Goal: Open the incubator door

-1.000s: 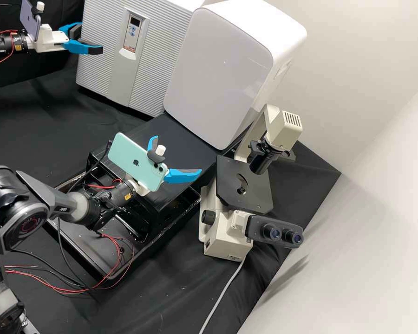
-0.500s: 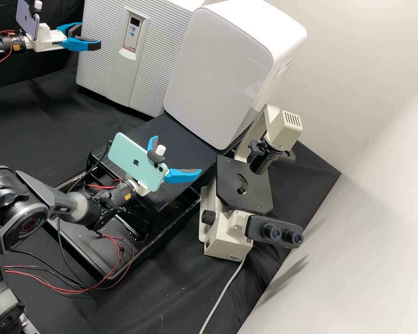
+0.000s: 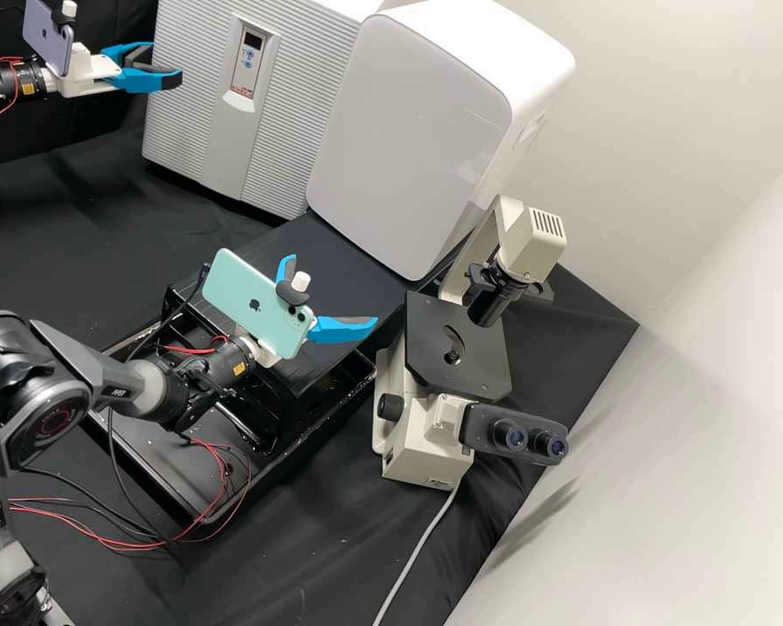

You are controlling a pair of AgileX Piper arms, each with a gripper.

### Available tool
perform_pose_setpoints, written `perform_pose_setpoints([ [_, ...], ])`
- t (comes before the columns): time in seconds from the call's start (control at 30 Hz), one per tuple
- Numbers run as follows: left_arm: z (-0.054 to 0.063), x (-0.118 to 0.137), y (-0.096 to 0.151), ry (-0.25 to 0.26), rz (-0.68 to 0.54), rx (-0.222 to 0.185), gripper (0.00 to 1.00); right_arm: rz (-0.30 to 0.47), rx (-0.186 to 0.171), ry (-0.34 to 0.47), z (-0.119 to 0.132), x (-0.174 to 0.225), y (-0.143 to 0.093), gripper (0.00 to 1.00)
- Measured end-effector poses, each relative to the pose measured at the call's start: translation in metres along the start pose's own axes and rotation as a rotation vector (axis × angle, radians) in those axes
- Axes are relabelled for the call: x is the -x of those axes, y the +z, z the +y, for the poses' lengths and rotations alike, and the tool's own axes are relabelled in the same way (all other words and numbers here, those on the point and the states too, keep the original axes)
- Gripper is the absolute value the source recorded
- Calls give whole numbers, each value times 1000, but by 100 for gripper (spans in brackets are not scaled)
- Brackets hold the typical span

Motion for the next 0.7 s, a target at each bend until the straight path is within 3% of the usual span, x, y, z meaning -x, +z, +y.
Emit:
perform_pose_setpoints([
  [0.7,0,8,2,14,43,30,0,0,0,0,0,0,0,100],
])
